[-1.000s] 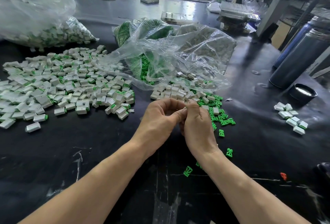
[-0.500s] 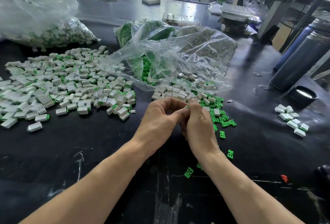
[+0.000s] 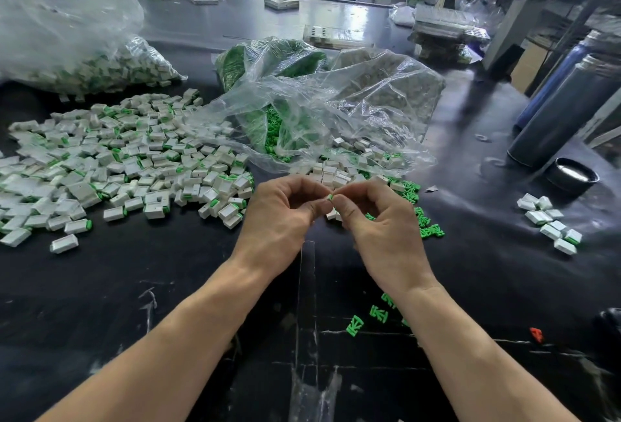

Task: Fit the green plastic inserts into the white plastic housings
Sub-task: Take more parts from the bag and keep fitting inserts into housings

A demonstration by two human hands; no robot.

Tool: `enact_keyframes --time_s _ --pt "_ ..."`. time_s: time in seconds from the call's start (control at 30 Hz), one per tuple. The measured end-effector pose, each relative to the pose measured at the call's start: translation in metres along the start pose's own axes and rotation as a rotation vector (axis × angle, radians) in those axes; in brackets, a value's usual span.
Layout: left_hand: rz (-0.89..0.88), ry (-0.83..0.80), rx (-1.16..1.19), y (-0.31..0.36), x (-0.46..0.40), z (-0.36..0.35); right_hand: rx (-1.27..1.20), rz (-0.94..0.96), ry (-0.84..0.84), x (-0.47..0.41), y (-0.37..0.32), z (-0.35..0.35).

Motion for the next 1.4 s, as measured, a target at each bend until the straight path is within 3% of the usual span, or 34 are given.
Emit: enact_keyframes --time_s 0.43,0.63,0.83,1.4 --pt "-0.02 -0.058 -0.036 0.002 0.0 -0.003 -0.034 -0.079 -0.035 -0.003 0.013 0.001" --pt "-0.079 -0.069 -0.288 0.01 0.003 -0.007 -0.064 -0.106 -0.042 -0.003 0.019 -0.001" --pt "-0.094 -0.034 -0.311 0.012 0.001 0.0 -0.239 -0.097 -0.041 -0.003 0.021 0.002" --pt "-0.126 -0.005 -0.386 0.019 0.005 -0.003 -0.153 -0.137 -0.039 -0.003 0.02 -0.001"
Point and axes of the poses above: each hand's wrist, its own x-axis away from the middle knuckle, its own z-axis out of the back of the hand, y = z × x, the point moved 9 cm from there along -x, towards the middle knuckle, and after that the axes turned 15 degrees about -y, right-handed, at the moved point
